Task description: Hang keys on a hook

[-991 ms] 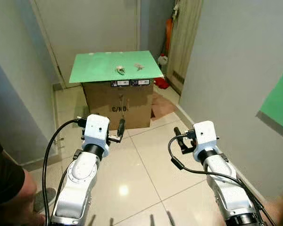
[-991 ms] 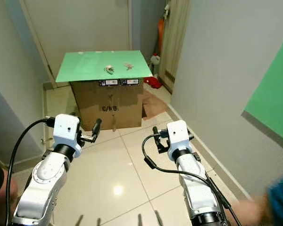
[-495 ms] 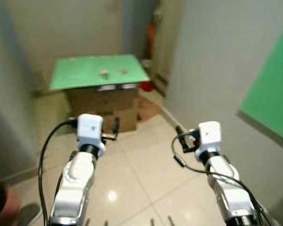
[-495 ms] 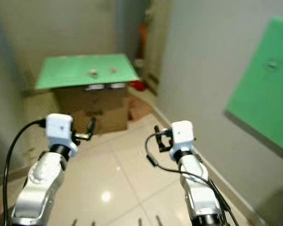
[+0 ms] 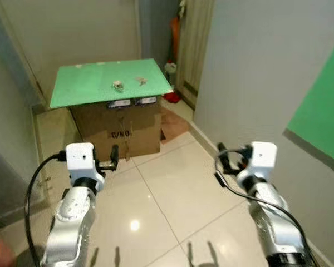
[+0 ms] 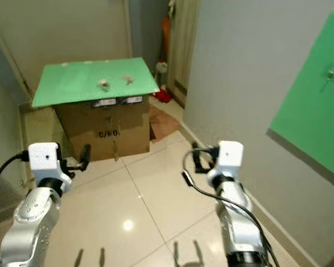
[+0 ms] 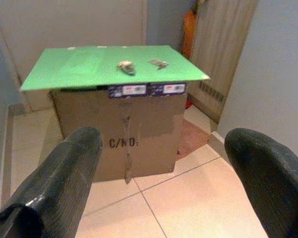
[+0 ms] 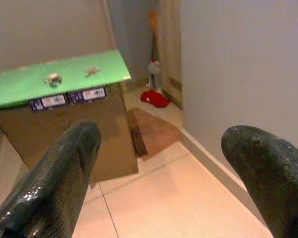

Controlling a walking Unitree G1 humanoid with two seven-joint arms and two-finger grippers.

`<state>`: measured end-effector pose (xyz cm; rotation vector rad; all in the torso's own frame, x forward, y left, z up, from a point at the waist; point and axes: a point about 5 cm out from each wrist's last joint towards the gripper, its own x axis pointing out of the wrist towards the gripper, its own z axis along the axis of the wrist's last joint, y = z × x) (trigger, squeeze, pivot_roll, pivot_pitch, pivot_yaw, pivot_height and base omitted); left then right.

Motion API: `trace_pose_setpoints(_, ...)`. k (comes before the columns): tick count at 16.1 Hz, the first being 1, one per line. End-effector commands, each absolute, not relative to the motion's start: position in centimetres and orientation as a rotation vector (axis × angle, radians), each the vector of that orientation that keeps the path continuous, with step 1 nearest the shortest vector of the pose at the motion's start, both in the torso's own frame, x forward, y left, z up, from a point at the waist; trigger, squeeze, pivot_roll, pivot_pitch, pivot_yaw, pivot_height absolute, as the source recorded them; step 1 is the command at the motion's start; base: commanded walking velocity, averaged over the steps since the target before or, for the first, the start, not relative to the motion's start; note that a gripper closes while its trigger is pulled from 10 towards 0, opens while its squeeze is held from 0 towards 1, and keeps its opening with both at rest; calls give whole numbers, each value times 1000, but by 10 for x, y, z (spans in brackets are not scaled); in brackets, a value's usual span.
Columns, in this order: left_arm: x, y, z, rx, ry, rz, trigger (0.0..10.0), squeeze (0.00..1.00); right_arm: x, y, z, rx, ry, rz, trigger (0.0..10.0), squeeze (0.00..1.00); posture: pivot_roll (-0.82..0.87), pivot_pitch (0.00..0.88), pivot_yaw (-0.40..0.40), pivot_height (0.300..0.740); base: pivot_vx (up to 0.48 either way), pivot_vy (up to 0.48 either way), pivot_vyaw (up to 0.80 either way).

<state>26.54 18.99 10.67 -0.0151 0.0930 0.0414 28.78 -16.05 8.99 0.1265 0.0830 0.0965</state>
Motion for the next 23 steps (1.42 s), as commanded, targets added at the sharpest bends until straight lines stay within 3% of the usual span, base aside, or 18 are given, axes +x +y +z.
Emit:
trace_pose_setpoints(1, 269, 182, 111, -17, 74, 21, 10000, 0, 284, -172, 88, 106, 87, 64, 10000, 0, -45, 0, 1, 740, 454, 0, 0)
trace_pose_setpoints(13, 271, 165, 119, 2, 24, -27, 10000, 0, 287, -163, 89, 73, 88, 142, 10000, 0, -38, 0, -13, 740, 467, 0, 0)
trace_pose_setpoints(18, 271, 159, 118, 7, 22, -43, 10000, 0, 287, -161, 84, -3, 120, 163, 10000, 0, -37, 0, -18, 740, 469, 0, 794)
trace_pose_setpoints(23, 272, 163, 122, 52, -8, -20, 10000, 0, 288, -159, 80, -5, 138, 181, 10000, 0, -22, 0, -29, 740, 469, 0, 0)
